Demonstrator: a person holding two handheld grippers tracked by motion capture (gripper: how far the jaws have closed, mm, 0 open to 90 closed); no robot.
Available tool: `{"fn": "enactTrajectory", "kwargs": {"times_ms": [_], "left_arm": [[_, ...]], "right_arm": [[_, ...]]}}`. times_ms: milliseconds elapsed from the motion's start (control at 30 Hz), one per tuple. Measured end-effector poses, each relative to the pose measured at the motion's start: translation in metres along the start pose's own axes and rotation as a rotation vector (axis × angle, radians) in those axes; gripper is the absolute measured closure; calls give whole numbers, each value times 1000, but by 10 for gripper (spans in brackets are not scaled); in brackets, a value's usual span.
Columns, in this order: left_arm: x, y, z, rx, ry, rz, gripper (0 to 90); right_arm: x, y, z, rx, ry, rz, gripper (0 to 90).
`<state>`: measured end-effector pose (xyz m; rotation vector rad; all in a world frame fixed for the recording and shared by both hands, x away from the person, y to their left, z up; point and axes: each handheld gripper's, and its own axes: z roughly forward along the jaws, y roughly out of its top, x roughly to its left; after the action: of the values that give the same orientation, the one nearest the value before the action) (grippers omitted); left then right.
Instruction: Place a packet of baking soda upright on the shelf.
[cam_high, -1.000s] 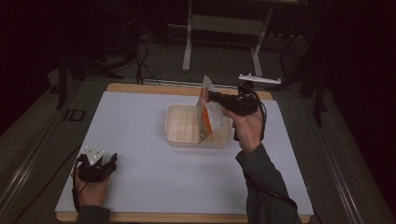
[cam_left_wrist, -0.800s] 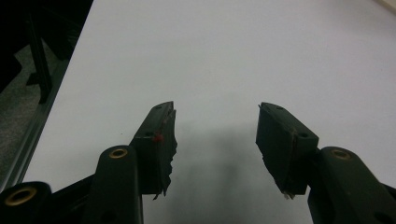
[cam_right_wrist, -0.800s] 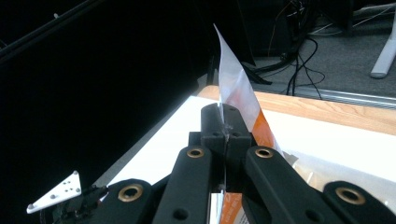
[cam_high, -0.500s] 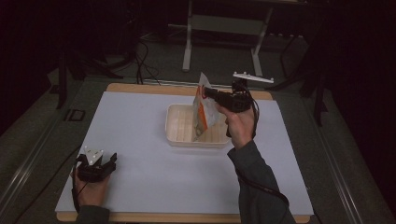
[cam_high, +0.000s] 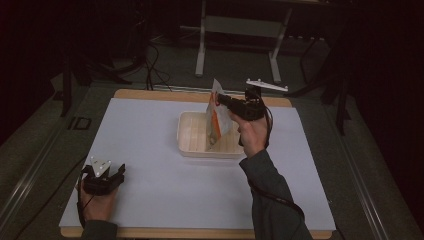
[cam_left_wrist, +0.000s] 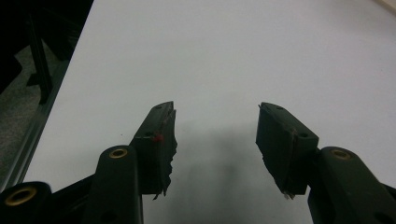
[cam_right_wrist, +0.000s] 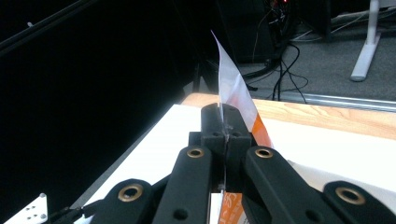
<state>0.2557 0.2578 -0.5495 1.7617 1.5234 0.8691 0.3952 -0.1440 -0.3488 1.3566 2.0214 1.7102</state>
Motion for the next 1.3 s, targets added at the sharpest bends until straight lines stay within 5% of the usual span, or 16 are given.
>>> {"fn": "enactTrajectory", "kwargs": {"times_ms": [600, 1300], "left_arm": [[0, 0, 0, 0, 0, 1, 468], [0, 0, -1, -3, -3, 0, 468]], "right_arm": [[0, -7, 11, -2, -15, -1, 900], [-3, -15, 14, -31, -93, 49, 900]]}}
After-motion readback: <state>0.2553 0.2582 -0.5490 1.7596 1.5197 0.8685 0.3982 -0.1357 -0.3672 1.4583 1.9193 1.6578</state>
